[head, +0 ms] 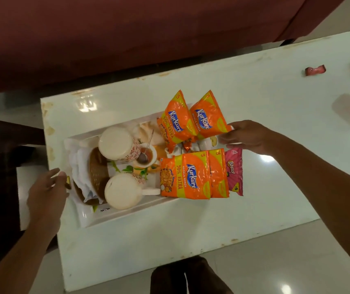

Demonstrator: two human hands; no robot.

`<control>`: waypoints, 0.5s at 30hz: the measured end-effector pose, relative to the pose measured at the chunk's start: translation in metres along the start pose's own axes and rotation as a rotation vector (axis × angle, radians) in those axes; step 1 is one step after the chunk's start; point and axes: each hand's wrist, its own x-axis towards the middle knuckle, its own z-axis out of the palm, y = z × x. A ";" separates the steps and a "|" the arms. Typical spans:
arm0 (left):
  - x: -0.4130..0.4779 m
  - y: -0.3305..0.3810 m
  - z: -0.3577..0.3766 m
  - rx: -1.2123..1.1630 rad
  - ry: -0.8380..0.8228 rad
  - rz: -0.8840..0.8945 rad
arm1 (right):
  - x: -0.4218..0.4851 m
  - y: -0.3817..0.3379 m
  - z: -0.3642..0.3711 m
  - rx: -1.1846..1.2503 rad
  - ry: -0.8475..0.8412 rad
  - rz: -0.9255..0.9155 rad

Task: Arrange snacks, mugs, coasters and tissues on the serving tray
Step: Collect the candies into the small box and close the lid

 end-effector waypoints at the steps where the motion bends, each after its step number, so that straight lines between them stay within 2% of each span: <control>1: 0.003 -0.001 0.003 0.006 0.004 -0.007 | 0.004 0.001 0.001 0.000 -0.036 -0.012; 4: 0.007 -0.004 0.006 0.004 0.027 -0.011 | 0.009 0.000 0.005 -0.003 -0.126 -0.031; 8: 0.015 -0.011 0.004 -0.048 -0.031 -0.063 | 0.009 -0.002 0.009 0.002 -0.183 -0.021; 15: 0.023 -0.026 0.001 -0.146 -0.095 -0.143 | 0.008 -0.007 0.017 -0.010 -0.120 -0.019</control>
